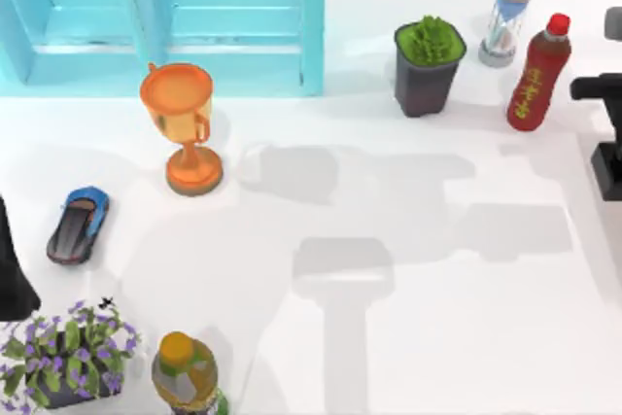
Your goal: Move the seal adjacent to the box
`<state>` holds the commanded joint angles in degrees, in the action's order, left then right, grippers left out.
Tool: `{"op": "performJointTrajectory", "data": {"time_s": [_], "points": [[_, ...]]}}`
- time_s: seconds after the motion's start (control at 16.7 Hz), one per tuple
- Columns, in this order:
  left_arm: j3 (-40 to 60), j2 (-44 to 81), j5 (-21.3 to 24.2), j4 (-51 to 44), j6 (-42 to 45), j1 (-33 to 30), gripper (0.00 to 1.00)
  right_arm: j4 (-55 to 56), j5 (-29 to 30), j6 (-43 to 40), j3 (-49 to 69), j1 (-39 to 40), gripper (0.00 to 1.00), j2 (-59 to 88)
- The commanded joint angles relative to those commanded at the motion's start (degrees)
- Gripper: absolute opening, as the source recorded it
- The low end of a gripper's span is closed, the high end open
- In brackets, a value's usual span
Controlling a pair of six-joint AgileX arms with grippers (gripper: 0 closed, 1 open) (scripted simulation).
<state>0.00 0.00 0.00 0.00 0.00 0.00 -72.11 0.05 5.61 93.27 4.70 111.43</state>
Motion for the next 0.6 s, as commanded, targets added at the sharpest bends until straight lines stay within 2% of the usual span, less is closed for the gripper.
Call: {"op": "performJointTrajectory", "data": {"time_s": [0.6], "points": [[0.00, 0.00, 0.00, 0.00, 0.00, 0.00, 1.00, 0.00, 0.00, 0.00, 0.00, 0.00, 0.90, 0.00]]}}
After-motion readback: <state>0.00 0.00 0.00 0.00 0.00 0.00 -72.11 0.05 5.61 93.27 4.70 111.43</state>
